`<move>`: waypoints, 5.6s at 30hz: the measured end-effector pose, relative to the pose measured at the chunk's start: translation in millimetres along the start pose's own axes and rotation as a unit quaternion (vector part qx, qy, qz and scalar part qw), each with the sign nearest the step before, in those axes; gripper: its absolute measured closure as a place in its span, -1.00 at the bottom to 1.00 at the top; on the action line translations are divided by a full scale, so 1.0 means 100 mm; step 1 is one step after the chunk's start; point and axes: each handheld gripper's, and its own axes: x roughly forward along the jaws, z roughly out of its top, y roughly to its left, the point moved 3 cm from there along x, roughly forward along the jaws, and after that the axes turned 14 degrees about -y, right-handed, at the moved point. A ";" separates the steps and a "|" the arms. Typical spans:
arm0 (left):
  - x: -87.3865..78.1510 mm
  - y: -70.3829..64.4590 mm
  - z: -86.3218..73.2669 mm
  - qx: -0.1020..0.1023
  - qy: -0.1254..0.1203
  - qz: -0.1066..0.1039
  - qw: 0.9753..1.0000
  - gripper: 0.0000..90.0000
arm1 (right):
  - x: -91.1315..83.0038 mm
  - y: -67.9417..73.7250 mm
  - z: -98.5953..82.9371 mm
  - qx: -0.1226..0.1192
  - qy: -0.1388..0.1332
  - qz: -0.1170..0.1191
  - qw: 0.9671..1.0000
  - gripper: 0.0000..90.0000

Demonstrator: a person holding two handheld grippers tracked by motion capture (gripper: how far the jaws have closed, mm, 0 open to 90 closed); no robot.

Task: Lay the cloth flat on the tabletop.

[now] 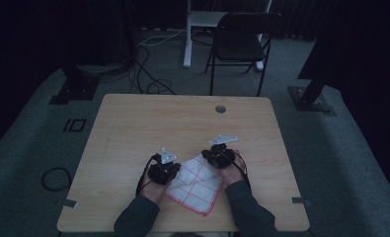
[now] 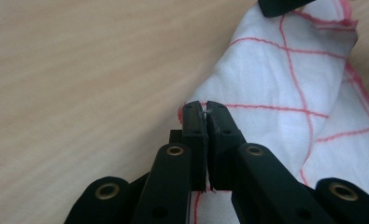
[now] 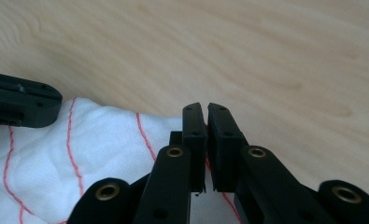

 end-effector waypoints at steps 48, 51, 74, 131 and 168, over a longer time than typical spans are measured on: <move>0.70 -0.15 0.25 0.001 0.060 -0.024 0.998 0.54 | -0.06 0.04 -0.42 -0.013 0.075 -0.008 0.997 0.85; 0.80 -0.16 0.22 -0.001 0.073 -0.019 0.997 0.43 | -0.07 0.04 -0.42 -0.011 0.074 -0.008 0.997 0.85; 0.82 0.10 0.22 0.026 0.063 0.043 0.997 0.93 | -0.36 0.07 -0.36 -0.018 0.023 -0.006 1.000 0.48; 0.11 0.89 0.17 0.010 0.017 0.064 0.998 0.78 | -0.47 0.26 -0.71 -0.054 0.045 0.014 0.997 0.33; 0.08 0.80 -0.31 0.049 0.042 0.042 0.997 0.90 | -0.57 0.45 -0.85 -0.077 0.045 0.052 0.995 0.23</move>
